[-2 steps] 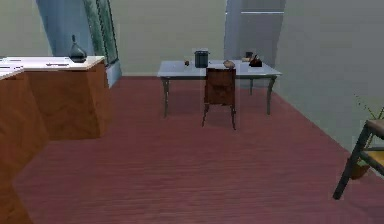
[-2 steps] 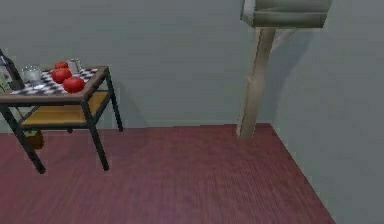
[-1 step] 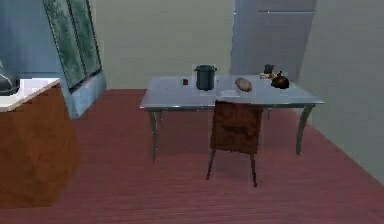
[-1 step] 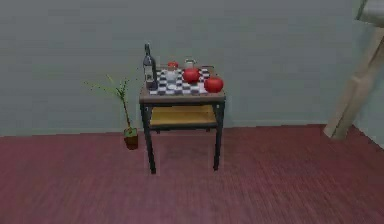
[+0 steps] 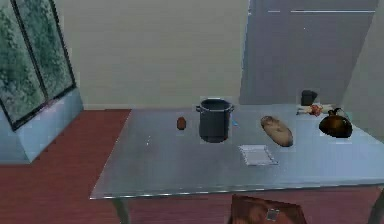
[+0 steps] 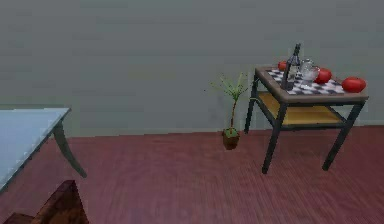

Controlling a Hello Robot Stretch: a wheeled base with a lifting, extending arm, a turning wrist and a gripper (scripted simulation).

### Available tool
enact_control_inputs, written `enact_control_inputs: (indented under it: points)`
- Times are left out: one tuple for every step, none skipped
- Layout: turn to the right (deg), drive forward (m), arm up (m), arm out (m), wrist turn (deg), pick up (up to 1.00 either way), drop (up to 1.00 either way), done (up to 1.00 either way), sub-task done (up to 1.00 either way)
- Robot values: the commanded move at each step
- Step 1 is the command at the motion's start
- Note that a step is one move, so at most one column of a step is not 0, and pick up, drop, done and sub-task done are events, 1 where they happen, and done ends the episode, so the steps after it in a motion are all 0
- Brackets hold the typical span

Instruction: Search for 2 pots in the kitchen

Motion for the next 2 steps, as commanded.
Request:
enact_control_inputs:
  points:
    - [0.0, 0.25, 0.00, 0.00, 0.0, 0.00, 0.00, 0.00, 0.00]
    - [0.0, 0.00, 0.00, 0.00, 0.0, 0.00, 0.00, 0.00, 1.00]
